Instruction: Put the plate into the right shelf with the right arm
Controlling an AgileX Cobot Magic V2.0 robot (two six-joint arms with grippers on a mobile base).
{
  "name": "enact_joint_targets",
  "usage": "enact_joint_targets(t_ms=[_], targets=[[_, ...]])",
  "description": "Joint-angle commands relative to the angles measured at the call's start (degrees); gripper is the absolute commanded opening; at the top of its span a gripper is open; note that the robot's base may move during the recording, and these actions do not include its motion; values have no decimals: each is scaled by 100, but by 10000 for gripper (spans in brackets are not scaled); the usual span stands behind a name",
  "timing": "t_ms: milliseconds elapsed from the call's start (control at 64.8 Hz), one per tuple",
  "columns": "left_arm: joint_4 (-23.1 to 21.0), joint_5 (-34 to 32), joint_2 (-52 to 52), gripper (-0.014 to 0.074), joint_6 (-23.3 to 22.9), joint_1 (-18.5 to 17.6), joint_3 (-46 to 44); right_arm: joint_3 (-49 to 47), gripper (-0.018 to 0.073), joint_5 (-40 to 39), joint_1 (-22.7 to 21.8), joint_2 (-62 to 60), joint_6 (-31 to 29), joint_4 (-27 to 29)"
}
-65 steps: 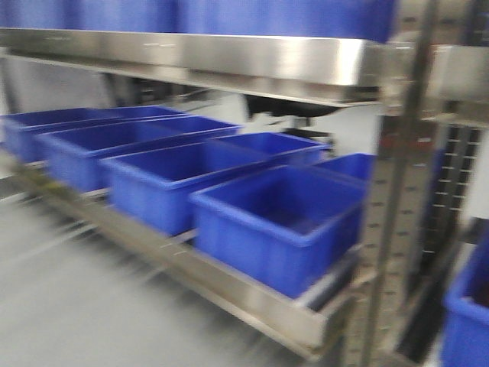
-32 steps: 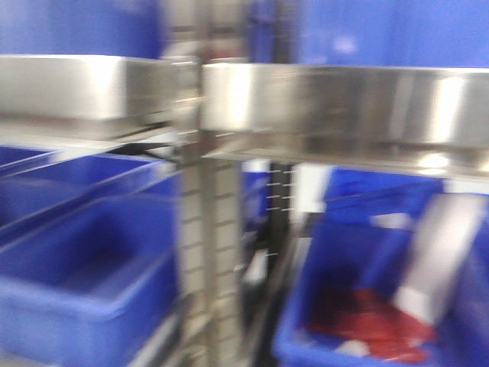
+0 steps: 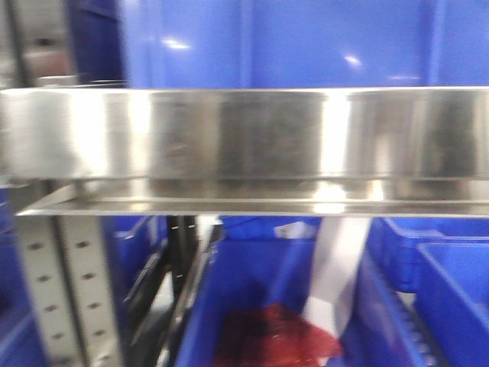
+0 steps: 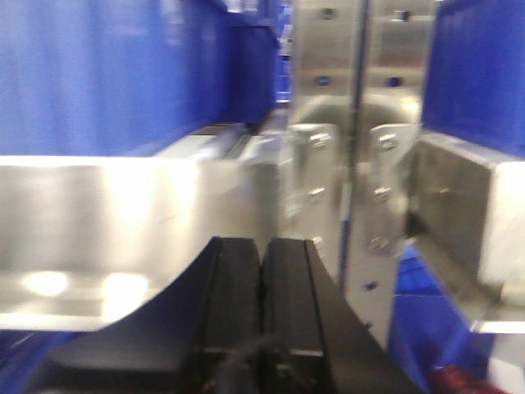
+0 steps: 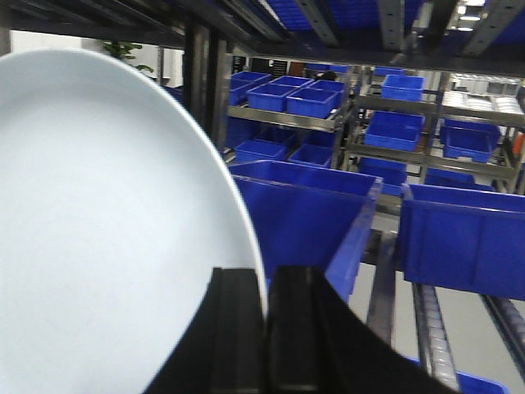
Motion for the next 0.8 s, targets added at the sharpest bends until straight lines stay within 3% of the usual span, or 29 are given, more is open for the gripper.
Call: enact_joint_targets(t_ms=[0, 787], targets=[[-12, -490, -58, -47, -14, 20, 28, -175, 55, -522, -29, 58, -31, -107], [-12, -479, -58, -47, -14, 20, 38, -175, 55, -598, -29, 57, -19, -92]])
